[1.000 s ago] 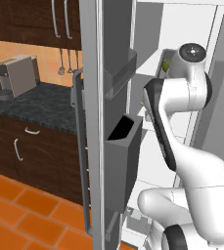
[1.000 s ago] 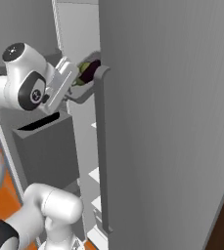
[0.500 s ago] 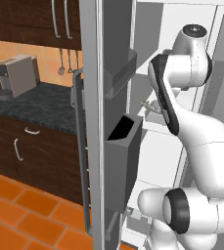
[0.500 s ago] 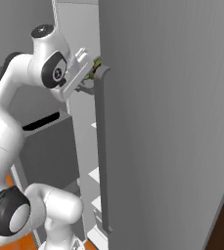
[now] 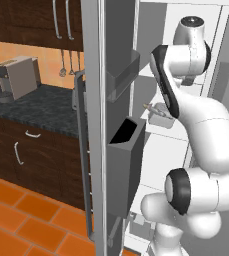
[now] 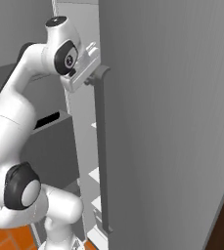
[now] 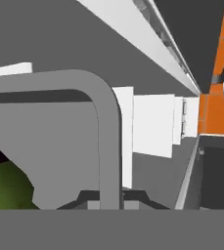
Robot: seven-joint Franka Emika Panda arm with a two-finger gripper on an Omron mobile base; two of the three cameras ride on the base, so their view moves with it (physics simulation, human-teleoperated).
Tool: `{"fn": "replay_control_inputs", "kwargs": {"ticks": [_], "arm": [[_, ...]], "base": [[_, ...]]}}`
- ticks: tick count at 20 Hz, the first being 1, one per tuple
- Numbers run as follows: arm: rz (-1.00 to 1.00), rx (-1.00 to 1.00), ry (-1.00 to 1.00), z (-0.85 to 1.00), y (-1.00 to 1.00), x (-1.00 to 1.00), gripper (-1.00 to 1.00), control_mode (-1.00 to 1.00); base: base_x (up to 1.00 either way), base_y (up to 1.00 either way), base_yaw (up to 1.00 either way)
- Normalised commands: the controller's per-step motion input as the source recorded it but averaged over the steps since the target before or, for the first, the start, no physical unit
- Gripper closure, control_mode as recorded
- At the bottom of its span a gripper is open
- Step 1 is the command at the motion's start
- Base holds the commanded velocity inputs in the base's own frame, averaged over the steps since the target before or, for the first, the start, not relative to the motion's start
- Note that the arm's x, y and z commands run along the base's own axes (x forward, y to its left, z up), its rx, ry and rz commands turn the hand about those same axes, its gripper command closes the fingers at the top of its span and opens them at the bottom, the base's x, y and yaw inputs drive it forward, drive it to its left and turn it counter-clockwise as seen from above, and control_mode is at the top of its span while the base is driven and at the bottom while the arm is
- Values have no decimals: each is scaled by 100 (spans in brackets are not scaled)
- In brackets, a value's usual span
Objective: Take the meat container that has the fish and place it on the second highest rack of the freezer. Then take the vegetable container that has the eggplant and lime and place it on the highest rack of the freezer.
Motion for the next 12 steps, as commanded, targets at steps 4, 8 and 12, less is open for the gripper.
{"fn": "replay_control_inputs", "kwargs": {"ticks": [4, 8, 12], "arm": [[-3, 0, 0, -8, -9, 56, 100, -100], [0, 0, 0, -1, -19, 64, 100, -100], [0, 0, 0, -1, -13, 52, 100, -100]], "base": [[0, 0, 0], [0, 0, 0], [0, 0, 0]]}}
